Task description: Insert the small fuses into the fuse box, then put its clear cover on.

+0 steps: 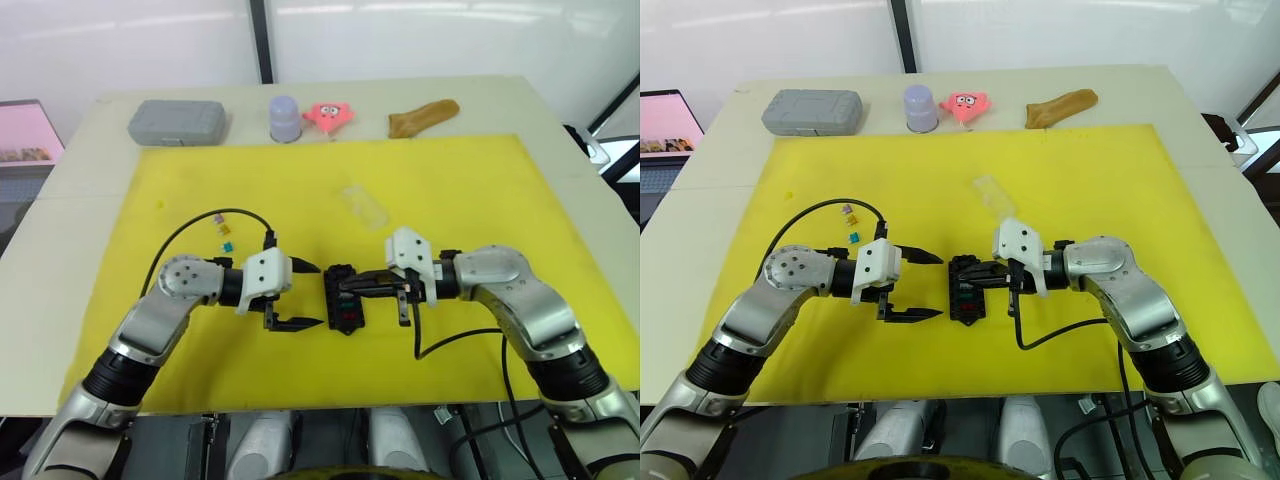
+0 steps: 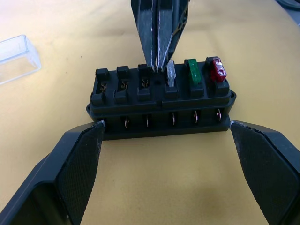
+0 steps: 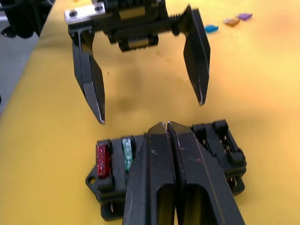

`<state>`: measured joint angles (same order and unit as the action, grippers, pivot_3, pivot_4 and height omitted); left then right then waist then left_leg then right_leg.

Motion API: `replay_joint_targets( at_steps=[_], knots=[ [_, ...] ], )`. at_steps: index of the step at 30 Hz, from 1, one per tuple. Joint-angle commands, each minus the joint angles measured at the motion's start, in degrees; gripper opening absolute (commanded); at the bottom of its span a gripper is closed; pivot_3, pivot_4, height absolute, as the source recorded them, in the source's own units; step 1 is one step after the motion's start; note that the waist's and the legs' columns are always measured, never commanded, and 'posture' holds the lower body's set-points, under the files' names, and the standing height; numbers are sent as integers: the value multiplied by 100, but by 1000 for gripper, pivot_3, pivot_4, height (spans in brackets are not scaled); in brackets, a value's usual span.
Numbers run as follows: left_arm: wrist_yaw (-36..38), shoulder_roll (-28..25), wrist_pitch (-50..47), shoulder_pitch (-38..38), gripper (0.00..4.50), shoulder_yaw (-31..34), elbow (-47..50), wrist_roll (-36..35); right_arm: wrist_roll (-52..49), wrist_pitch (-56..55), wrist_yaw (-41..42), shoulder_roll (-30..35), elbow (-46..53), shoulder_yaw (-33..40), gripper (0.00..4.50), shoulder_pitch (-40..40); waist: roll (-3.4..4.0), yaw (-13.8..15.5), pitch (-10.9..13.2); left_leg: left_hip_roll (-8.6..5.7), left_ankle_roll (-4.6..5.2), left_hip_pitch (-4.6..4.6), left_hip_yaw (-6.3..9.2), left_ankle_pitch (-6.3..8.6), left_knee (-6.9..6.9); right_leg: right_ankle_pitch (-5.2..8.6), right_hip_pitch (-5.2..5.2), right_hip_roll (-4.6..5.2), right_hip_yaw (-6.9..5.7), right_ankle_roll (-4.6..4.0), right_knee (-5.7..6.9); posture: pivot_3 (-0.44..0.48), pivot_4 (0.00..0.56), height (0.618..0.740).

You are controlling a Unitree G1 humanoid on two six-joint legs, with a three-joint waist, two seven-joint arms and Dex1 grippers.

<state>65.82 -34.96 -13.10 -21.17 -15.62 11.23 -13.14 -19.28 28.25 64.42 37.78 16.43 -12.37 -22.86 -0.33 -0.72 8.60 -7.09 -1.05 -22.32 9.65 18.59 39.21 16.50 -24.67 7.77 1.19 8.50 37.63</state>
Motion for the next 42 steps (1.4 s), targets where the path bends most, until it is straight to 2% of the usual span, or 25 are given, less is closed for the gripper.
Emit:
replay_joint_targets(
  at_steps=[1, 7, 23, 29, 32, 34, 35, 36, 37, 42],
  knots=[
    [21, -16, 71, -105, 4500, 39, 48, -12, 71, -28, 30, 108, 88, -82, 65, -20, 0, -1, 0, 0, 0, 0, 0, 0, 0, 0, 0, 0, 0, 0, 0, 0, 150, 740],
    [25, -26, 71, -141, 4500, 43, 6, 12, 309, -53, 51, 299, 146, -383, 65, 77, -1, 4, -2, 0, 0, 1, 0, 0, 0, 0, 2, 0, 0, 0, 0, 0, 150, 740],
    [37, 27, 215, -230, 4500, -5, -164, 50, 551, -188, -72, 362, 237, -486, 65, 29, -5, 6, -6, 0, 0, 5, 1, 0, 0, 0, 7, 0, -1, 0, -1, 0, 150, 740],
    [-164, -28, -105, 65, 4500, 416, 74, -327, -216, 302, -363, 279, 725, 325, 65, -35, -5, -1, -6, 0, 0, 6, 1, 0, 0, 0, 6, 0, 0, 0, -1, 0, 150, 740],
    [-558, -50, -536, 387, 4500, 1027, 314, -703, -700, 1008, -750, 422, 888, 1148, 65, 77, -5, 5, -5, 0, 0, 6, 2, 0, -1, 0, 6, 0, 0, 0, 0, 0, 150, 740],
    [-899, -46, -1162, 615, 4500, 1652, 396, -1226, -800, 1306, -1069, 527, 786, 1710, 65, 185, -5, 19, -6, 0, 0, 6, 3, 0, -1, 0, 7, 0, 0, 0, -1, 0, 150, 740],
    [-997, -68, -1486, 771, 4500, 1980, 471, -1571, -886, 1450, -1213, 561, 722, 2006, 584, 232, -5, 17, -6, 0, 0, 6, 4, 0, 0, 0, 7, 0, 0, 0, -1, 0, 150, 740],
    [-1066, -86, -1725, 879, 4500, 2202, 544, -1815, -963, 1558, -1315, 587, 688, 2205, 821, 265, -5, 11, -5, 0, 0, 5, 4, 0, 0, 0, 7, 0, 1, 0, 0, 0, 150, 740],
    [-1085, -162, -1934, 1076, 4500, 2462, 611, -2038, -1022, 1673, -1457, 601, 624, 2443, 1298, 279, -5, 8, -5, 0, 0, 6, 4, 0, -1, 0, 6, 0, 1, 0, 1, 0, 150, 740],
    [-997, -695, -2347, 2168, 4500, 3443, 633, -2384, -806, 1597, -1808, 874, 338, 3103, 3797, 698, -3, -3, -5, 2, 0, 7, 1, 0, -8, 0, 3, -1, 3, 0, 0, 0, 150, 740]
  ],
)
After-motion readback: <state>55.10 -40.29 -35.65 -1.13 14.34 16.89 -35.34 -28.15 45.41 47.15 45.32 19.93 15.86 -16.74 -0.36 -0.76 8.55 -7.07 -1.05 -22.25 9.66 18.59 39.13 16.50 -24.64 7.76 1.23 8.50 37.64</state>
